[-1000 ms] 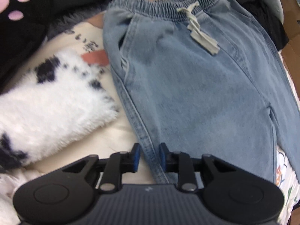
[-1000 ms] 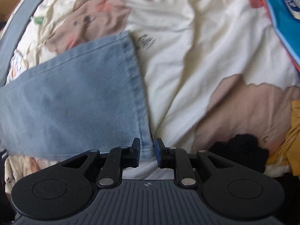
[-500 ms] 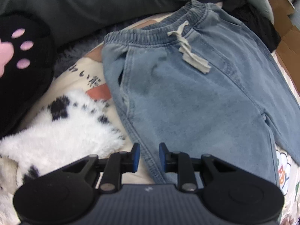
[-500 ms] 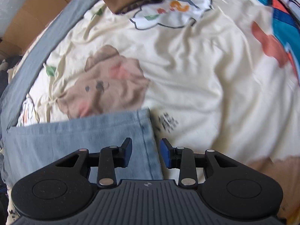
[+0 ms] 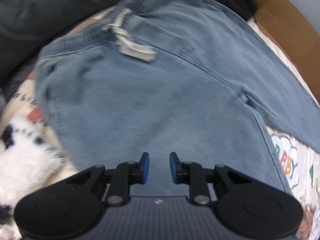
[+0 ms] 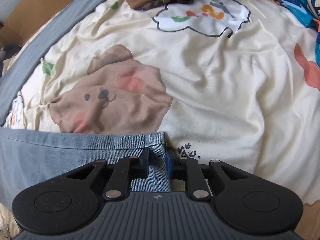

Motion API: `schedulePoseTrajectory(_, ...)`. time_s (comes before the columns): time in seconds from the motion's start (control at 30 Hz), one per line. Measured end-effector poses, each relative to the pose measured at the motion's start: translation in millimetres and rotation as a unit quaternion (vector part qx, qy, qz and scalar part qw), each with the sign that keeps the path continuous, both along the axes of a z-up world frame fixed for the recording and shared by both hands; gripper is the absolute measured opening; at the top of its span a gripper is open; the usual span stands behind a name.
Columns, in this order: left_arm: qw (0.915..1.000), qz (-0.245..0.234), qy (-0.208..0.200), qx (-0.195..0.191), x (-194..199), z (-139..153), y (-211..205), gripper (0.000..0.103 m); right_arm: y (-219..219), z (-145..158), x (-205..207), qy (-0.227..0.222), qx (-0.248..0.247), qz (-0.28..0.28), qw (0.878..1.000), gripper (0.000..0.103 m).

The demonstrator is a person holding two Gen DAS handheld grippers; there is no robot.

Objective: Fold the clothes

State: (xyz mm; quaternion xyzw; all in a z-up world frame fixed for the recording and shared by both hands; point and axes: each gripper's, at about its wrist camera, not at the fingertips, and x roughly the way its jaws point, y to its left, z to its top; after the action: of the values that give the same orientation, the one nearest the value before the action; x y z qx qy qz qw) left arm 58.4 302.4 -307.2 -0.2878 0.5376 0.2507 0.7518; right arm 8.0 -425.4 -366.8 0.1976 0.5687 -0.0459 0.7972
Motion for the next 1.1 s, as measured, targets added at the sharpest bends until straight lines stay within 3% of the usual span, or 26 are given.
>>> schedulePoseTrajectory(0.17, 0.9984, -0.056, -0.011, -0.001, 30, -4, -24, 0.023, 2, 11, -10, -0.014, -0.016, -0.007, 1.0, 0.012)
schedulePoseTrajectory(0.5, 0.9926, -0.116, -0.034, 0.012, 94, -22, -46, 0.023, 18, -2, 4, 0.029, -0.067, 0.001, 0.997, 0.012)
schedulePoseTrajectory(0.6, 0.9913, -0.124, -0.042, 0.014, 108, -31, -49, 0.023, 20, -5, 6, 0.034, -0.074, 0.0, 0.997, 0.013)
schedulePoseTrajectory(0.67, 0.9923, -0.115, -0.046, 0.007, 115, -36, -47, 0.023, 20, -5, 7, 0.038, -0.079, -0.003, 0.996, 0.019)
schedulePoseTrajectory(0.87, 0.9949, -0.09, -0.047, 0.0, 133, -50, -37, 0.024, 22, -1, 8, 0.042, -0.088, -0.01, 0.995, 0.022)
schedulePoseTrajectory(0.93, 0.9943, -0.098, -0.041, -0.001, 134, -46, -37, 0.023, 23, 6, 8, 0.041, -0.088, -0.007, 0.995, 0.023)
schedulePoseTrajectory(1.1, 0.9926, -0.108, -0.055, 0.01, 115, -16, -26, 0.023, 25, 36, 2, -0.016, -0.073, 0.003, 0.997, 0.025)
